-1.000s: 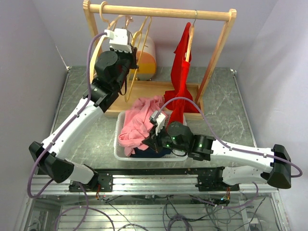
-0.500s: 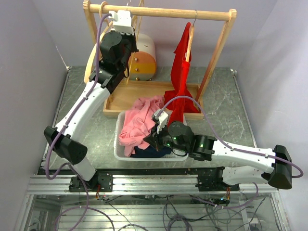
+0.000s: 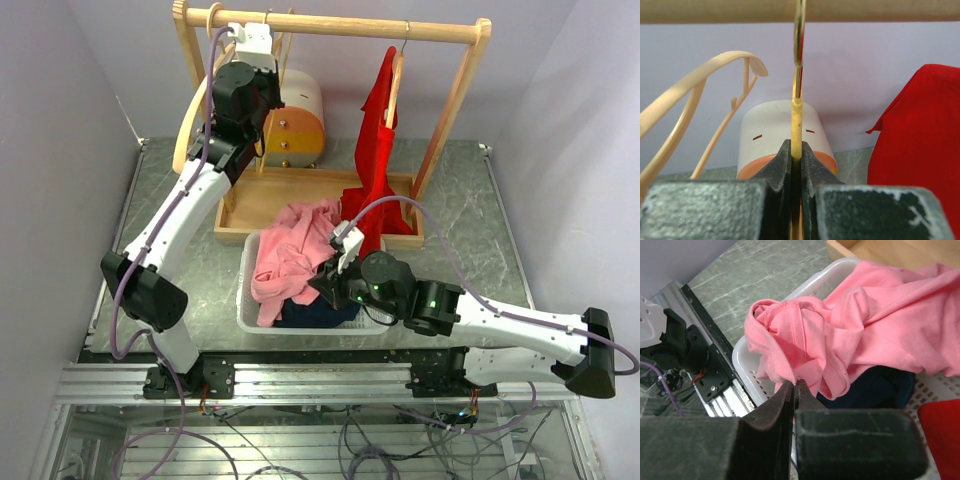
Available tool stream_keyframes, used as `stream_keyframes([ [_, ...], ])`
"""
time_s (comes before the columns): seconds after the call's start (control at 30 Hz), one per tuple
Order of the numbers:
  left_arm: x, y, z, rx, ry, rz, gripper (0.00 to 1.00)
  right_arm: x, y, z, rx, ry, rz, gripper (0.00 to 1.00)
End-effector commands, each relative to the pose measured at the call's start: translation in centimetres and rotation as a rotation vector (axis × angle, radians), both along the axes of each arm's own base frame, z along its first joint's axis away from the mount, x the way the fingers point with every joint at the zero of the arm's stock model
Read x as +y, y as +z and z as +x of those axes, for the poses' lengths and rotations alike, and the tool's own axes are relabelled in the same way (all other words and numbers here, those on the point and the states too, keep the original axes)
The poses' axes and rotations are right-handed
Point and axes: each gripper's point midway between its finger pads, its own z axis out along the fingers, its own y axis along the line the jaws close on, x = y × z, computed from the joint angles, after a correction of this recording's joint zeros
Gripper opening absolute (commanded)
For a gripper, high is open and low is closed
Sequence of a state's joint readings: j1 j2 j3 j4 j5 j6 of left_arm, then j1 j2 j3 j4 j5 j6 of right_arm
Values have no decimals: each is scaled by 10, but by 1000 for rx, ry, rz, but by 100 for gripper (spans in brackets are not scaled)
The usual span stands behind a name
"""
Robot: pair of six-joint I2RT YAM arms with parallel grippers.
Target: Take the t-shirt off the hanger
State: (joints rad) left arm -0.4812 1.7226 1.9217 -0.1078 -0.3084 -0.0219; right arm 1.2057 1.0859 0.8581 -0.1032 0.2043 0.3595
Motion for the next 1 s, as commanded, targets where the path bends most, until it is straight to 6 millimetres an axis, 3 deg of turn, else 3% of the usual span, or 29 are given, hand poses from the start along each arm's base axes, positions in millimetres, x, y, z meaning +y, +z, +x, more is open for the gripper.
stream_keyframes([
  [0.0, 5, -17, -1, 31, -3, -15, 8, -17, 37, 12, -58, -87, 41, 0],
  [0.13, 14, -18, -9, 24, 11, -27, 30, -35, 72, 22, -124, -159, 45, 0],
  [0.3, 21, -4, -28, -12, 5, -53, 60, -51, 144, 29, -249, -201, 114, 0],
  [0.4, 24, 4, -38, -27, -6, -74, 73, -52, 185, 31, -323, -197, 153, 0],
  [0.7, 30, 13, -81, -32, -76, -166, 85, -32, 285, 27, -465, -110, 265, 0],
  [0.97, 23, 18, -128, -18, -223, -257, 83, -29, 385, -3, -594, 44, 428, 0],
])
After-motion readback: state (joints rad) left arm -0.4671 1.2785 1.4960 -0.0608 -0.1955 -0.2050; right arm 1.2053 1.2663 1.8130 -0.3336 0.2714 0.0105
